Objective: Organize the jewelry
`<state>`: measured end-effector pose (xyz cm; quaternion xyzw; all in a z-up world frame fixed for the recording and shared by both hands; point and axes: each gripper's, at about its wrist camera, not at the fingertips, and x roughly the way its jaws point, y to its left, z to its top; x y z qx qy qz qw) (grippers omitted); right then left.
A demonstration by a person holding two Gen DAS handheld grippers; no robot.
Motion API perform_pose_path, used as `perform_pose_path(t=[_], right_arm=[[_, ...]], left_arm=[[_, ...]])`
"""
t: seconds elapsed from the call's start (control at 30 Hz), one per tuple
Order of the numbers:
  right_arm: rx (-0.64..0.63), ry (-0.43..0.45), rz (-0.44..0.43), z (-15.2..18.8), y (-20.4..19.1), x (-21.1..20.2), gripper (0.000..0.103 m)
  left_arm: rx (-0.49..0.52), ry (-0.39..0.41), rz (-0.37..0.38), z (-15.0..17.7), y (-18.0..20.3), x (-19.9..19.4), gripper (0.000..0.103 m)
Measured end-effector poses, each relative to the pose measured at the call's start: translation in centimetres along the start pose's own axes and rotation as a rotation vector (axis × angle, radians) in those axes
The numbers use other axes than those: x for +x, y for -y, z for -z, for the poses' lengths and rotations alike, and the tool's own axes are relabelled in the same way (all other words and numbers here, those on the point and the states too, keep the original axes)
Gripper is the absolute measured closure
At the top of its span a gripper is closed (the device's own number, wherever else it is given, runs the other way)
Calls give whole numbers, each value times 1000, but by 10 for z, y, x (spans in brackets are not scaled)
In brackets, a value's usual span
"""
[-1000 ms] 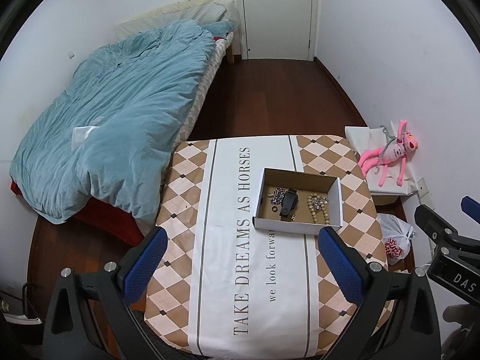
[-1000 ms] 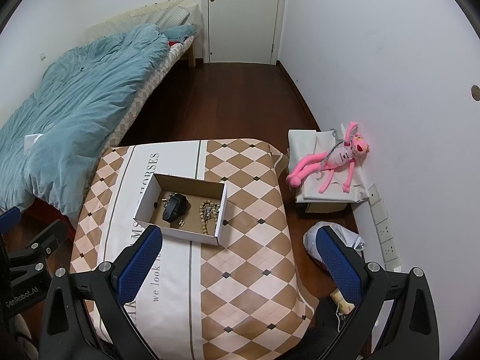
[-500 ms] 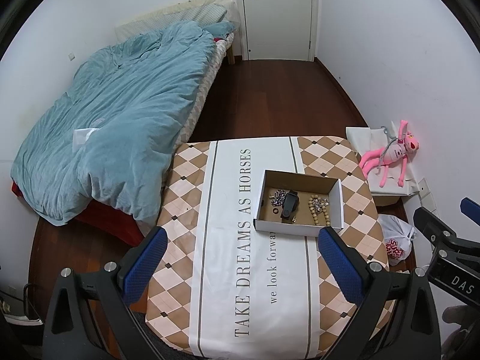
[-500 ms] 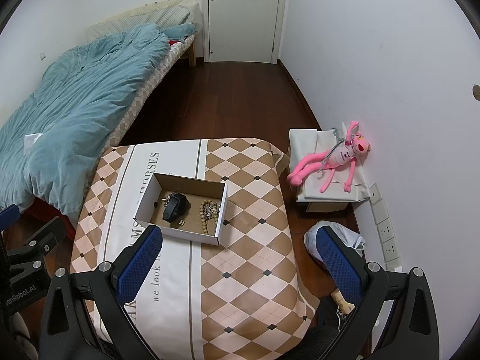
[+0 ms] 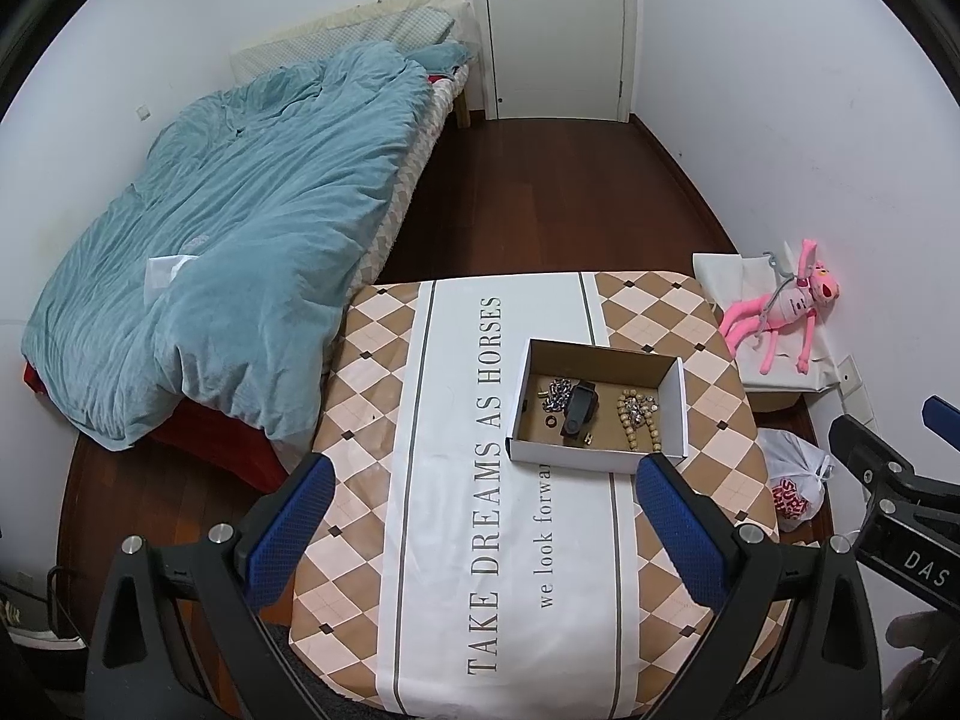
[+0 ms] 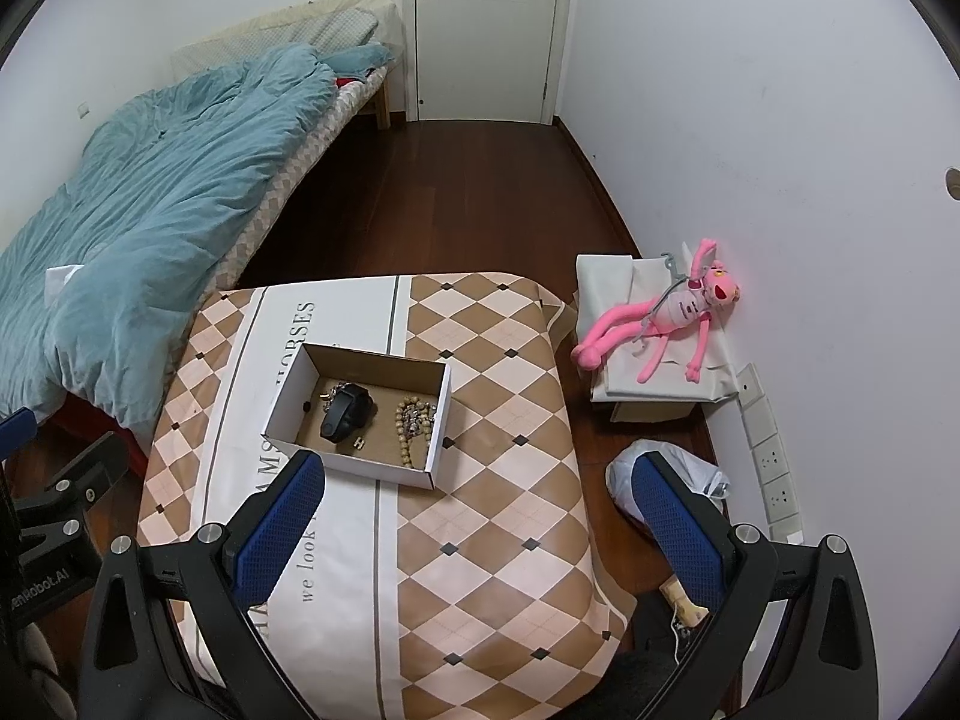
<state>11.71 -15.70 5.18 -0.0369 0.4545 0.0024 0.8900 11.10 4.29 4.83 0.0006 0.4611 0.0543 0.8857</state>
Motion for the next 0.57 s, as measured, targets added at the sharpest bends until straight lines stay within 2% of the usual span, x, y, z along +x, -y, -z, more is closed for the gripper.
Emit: perform_pose_path(t=[0.57], right_arm=[[-3, -9, 4, -2, 3, 3, 0]], left_arm=[[-3, 5, -1, 1, 6, 1, 0]])
